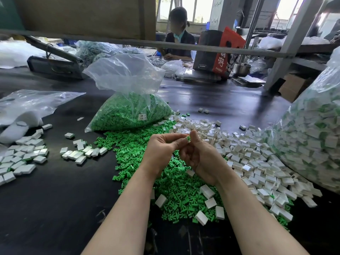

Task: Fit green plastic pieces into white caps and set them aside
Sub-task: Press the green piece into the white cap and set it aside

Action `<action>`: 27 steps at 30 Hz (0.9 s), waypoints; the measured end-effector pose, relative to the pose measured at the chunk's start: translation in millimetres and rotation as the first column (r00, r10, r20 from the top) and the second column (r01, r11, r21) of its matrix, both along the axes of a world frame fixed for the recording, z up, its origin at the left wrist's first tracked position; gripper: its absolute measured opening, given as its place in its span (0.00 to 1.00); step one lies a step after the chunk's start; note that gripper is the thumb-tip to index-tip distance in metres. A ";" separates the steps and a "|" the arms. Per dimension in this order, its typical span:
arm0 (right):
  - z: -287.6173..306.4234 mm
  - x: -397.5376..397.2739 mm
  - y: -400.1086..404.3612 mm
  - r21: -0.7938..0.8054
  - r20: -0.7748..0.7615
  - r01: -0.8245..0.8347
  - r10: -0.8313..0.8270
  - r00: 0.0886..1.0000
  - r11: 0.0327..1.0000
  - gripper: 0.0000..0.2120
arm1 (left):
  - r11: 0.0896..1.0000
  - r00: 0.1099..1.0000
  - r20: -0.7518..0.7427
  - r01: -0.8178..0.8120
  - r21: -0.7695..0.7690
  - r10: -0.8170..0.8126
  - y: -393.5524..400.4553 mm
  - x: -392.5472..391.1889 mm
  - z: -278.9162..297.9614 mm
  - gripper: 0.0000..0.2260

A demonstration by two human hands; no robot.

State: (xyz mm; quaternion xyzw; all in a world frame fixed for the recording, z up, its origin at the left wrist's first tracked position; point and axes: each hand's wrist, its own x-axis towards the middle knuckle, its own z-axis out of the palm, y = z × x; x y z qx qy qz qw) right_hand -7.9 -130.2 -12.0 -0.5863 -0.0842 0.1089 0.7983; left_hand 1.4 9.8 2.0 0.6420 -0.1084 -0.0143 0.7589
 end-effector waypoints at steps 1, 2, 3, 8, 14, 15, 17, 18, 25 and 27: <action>-0.2 0.0 0.0 0.005 0.000 0.001 -0.001 1.000 1.000 0.21 | 1.000 1.000 0.000 0.004 0.001 -0.004 -0.2 -0.1 0.0 0.10; -0.3 0.1 -0.1 0.010 -0.001 0.003 -0.003 1.000 1.000 0.21 | 1.000 1.000 0.000 0.008 0.000 -0.008 -0.6 -0.2 0.2 0.10; -0.3 0.0 -0.3 0.018 -0.003 0.003 -0.003 1.000 1.000 0.21 | 1.000 1.000 -0.002 0.013 -0.006 -0.013 -1.1 -0.3 0.4 0.10; -0.2 0.4 -1.0 0.056 -0.004 0.000 0.000 1.000 0.998 0.19 | 0.999 1.000 -0.002 0.020 -0.036 -0.020 -2.1 0.4 0.5 0.09; -0.8 0.3 -0.8 0.073 -0.002 0.003 -0.003 1.000 0.997 0.17 | 0.998 0.999 0.010 0.052 -0.042 -0.051 -1.4 2.2 -1.9 0.06; -1.0 0.2 -0.1 0.078 -0.004 0.008 -0.008 1.000 0.997 0.17 | 0.998 0.998 0.013 0.054 -0.041 -0.053 -1.8 2.6 -2.0 0.06; -1.1 0.4 1.7 0.088 -0.011 0.011 -0.010 1.000 0.996 0.18 | 0.998 0.998 0.022 0.056 -0.038 -0.055 -2.7 3.4 -2.3 0.05; -0.6 0.4 2.5 0.097 -0.020 0.011 -0.009 1.000 0.995 0.19 | 0.998 0.998 0.023 0.055 -0.038 -0.054 -3.2 3.7 -2.5 0.05; 0.2 2.7 1.8 0.130 -0.054 -0.006 0.013 0.998 0.992 0.25 | 0.999 0.999 0.023 0.032 -0.025 -0.031 -2.5 5.0 -4.0 0.05; -0.7 3.1 1.4 0.136 -0.047 -0.008 0.015 0.999 0.991 0.22 | 1.000 0.999 0.027 0.024 -0.002 -0.024 -2.5 5.4 -4.5 0.05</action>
